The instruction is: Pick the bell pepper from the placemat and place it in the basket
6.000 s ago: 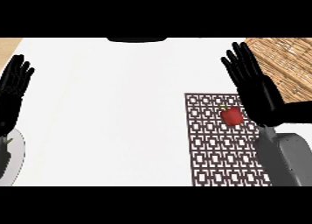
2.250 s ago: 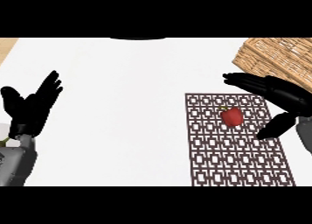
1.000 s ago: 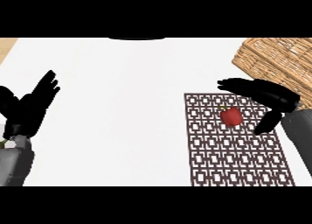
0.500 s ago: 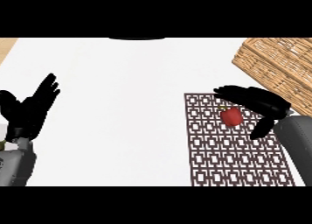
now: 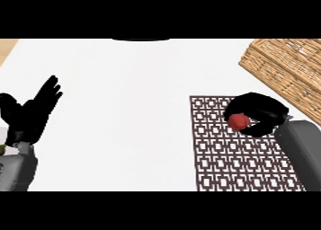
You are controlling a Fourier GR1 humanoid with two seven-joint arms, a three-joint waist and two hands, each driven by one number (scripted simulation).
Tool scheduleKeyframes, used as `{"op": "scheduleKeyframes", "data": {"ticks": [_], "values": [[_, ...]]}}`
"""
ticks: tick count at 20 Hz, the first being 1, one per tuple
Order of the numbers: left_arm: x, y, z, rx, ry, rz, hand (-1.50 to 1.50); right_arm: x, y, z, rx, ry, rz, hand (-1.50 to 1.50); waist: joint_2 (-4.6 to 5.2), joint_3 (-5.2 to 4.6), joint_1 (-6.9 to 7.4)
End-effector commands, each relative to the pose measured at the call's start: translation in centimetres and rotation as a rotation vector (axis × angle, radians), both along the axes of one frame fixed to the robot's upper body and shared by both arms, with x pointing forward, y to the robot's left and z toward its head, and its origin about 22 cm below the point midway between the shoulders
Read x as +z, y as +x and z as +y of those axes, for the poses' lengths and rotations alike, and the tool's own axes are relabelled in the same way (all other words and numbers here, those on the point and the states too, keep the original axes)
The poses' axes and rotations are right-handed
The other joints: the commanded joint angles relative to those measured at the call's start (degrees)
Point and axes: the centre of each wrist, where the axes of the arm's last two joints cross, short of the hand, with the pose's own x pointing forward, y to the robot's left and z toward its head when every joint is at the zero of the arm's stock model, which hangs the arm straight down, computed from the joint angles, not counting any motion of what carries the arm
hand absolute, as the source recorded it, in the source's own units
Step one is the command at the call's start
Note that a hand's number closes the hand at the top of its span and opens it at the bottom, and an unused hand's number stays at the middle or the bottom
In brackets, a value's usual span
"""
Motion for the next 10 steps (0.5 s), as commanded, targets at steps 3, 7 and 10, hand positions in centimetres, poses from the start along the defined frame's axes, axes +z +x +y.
{"op": "scheduleKeyframes", "data": {"ticks": [3, 7, 10], "values": [[-1.0, 0.8, -1.0, -0.002, 0.001, -0.008, 0.00, -1.5, -0.5, 2.0, 0.019, -0.026, -0.029, 1.50, 0.01, 0.00, -0.21], [1.1, 0.7, 1.0, 0.008, 0.001, -0.015, 0.00, -1.5, -0.9, 0.7, 0.054, -0.051, -0.026, 1.50, -0.03, 0.00, -0.18], [0.2, 0.7, -0.3, -0.005, 0.001, 0.000, 0.00, -2.5, 0.8, 6.5, -0.448, 0.050, 0.087, 1.50, 0.03, -0.16, -0.05]]}}
